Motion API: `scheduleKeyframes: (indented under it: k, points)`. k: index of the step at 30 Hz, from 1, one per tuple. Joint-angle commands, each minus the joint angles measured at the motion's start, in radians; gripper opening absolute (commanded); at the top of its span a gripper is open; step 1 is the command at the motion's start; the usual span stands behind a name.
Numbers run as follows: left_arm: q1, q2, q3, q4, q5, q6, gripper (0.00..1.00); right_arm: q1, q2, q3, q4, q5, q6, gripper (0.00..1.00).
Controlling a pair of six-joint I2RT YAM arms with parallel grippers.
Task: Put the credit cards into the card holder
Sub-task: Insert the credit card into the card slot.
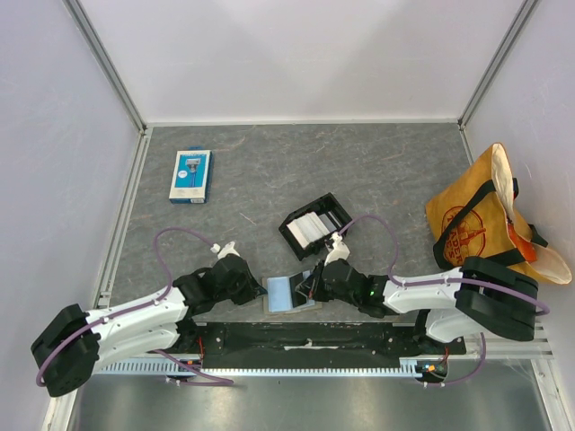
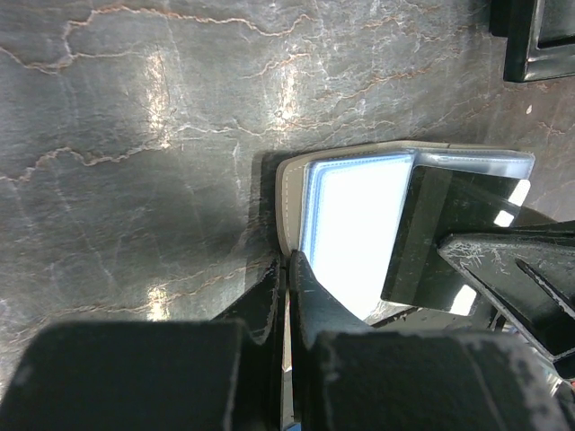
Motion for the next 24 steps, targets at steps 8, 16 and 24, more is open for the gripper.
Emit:
scheduleKeyframes:
  k: [8,16,24]
  points:
    - [0.000,-0.014,-0.010,0.007,-0.021,-0.030,0.02,-0.006,0.033,-0.012,0.068,-0.025,0.033,0.00]
    - [-0.002,-0.023,-0.012,0.007,-0.023,-0.035,0.02,-0.004,0.076,-0.014,0.096,-0.045,0.038,0.00]
    - [-0.002,-0.022,-0.013,0.010,-0.024,-0.035,0.02,-0.004,0.094,-0.018,0.140,-0.068,0.038,0.00]
